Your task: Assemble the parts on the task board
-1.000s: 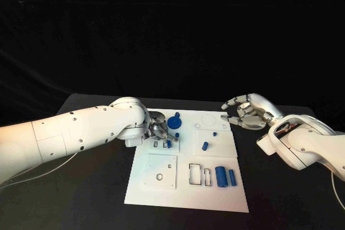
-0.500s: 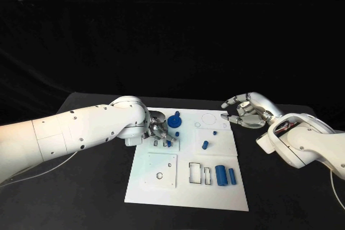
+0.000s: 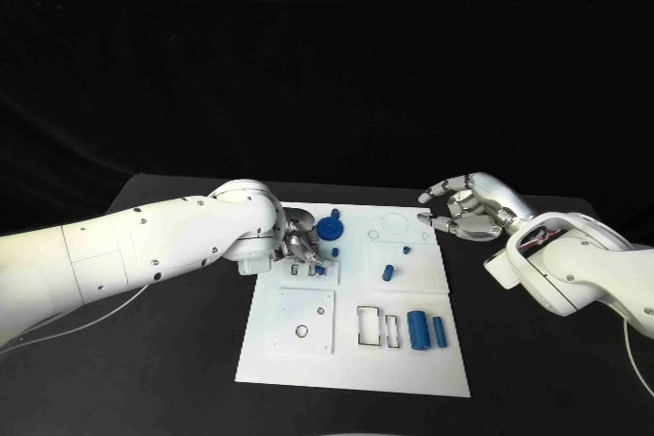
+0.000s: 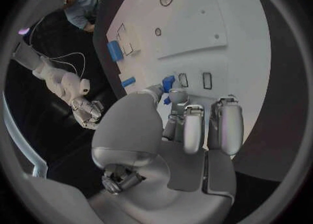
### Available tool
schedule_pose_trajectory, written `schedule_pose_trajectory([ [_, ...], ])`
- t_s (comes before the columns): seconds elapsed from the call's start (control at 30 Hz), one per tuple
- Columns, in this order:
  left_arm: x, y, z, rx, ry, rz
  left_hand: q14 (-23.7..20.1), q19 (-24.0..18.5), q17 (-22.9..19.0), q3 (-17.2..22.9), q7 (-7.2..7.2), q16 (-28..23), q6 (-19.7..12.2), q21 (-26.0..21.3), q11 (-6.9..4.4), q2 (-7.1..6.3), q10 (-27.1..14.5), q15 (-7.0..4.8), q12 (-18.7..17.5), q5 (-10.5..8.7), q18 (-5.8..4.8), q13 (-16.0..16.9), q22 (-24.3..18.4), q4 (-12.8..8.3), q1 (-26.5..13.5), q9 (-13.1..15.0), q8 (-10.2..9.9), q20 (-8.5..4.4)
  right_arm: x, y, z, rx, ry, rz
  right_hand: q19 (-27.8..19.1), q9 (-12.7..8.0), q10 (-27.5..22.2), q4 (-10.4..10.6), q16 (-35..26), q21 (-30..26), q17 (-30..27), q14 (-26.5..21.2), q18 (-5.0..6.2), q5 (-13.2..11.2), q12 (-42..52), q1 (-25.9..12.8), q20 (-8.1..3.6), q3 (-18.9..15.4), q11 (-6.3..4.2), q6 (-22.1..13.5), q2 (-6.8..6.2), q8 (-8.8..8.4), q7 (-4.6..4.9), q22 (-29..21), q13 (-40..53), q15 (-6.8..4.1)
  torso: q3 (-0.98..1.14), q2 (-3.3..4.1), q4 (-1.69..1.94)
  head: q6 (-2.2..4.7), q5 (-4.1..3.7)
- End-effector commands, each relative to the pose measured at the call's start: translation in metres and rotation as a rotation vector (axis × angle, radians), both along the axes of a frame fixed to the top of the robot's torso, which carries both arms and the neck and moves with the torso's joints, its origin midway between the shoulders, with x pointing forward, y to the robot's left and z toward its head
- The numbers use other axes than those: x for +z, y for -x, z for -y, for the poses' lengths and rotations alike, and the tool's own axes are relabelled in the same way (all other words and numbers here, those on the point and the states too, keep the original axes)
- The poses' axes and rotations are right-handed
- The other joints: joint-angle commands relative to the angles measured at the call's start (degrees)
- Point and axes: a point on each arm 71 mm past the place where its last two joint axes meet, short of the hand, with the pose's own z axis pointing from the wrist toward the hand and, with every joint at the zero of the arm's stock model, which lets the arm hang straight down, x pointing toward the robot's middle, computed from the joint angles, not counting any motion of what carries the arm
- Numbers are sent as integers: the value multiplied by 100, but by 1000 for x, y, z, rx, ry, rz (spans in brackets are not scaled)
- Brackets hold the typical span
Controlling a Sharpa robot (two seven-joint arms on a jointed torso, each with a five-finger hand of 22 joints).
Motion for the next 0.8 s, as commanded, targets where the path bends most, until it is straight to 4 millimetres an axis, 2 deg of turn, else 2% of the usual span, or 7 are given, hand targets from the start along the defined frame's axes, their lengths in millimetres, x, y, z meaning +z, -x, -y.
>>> schedule_pose_trajectory([
  [0.03,-2,1,1,-1,10,-18,594,1,1474,493,-30,17,26,35,-34,-195,61,-36,17,20,-48,19,38,-17,-42,117,41,-16,-1,0,-1,9,3,-5,65,6,10,12,-29,-30,802,421,63,29,-9,0,-48,34,-36,36,-42,30,-10,870,300,-53,2,-3,5,-4,-3],
  [0.2,-2,2,1,-2,9,-23,593,1,1470,1468,-71,14,72,34,-65,-578,178,-70,98,14,-48,120,49,-146,-114,292,125,-34,0,0,-1,9,2,-5,68,7,12,13,-28,-28,805,422,62,44,-6,-1,-49,42,-36,35,-43,34,-11,872,302,-54,-1,-5,4,-4,-3],
  [0.3,-2,2,0,0,11,-25,592,4,1469,1903,-70,13,49,36,-83,-721,190,-76,84,20,-50,118,60,-310,-81,373,165,-51,0,1,-2,10,1,-5,68,7,12,13,-28,-28,805,422,62,44,-6,-1,-49,42,-36,35,-43,34,-11,872,302,-54,0,-5,3,-1,-5],
  [0.4,-2,2,0,4,19,-29,593,6,1470,2388,-54,14,4,38,-56,-845,180,-71,36,69,-52,83,70,-561,-69,462,204,-47,0,1,-2,10,-1,-5,69,7,15,14,-29,-27,805,422,62,54,-3,-2,-49,46,-36,35,-45,37,-11,874,304,-54,2,-5,4,5,-3],
  [0.6,-2,4,-2,31,63,-39,591,7,1465,2938,-16,10,12,43,-38,-961,199,-51,-3,159,-53,55,82,-883,-244,578,247,-24,0,1,-2,9,-4,-3,69,7,16,17,-29,-26,803,422,62,58,-3,-6,-50,47,-36,35,-46,39,-11,874,304,-54,4,1,8,20,3],
  [0.8,3,6,-8,95,145,-19,596,0,1480,3130,-27,21,90,38,-52,-1035,319,-62,83,211,-48,155,70,-1063,-351,627,262,-28,1,1,0,6,-8,2,66,8,16,25,-29,-33,805,422,63,62,-2,-19,-50,49,-36,37,-50,44,-11,870,303,-54,7,-2,16,23,4],
])
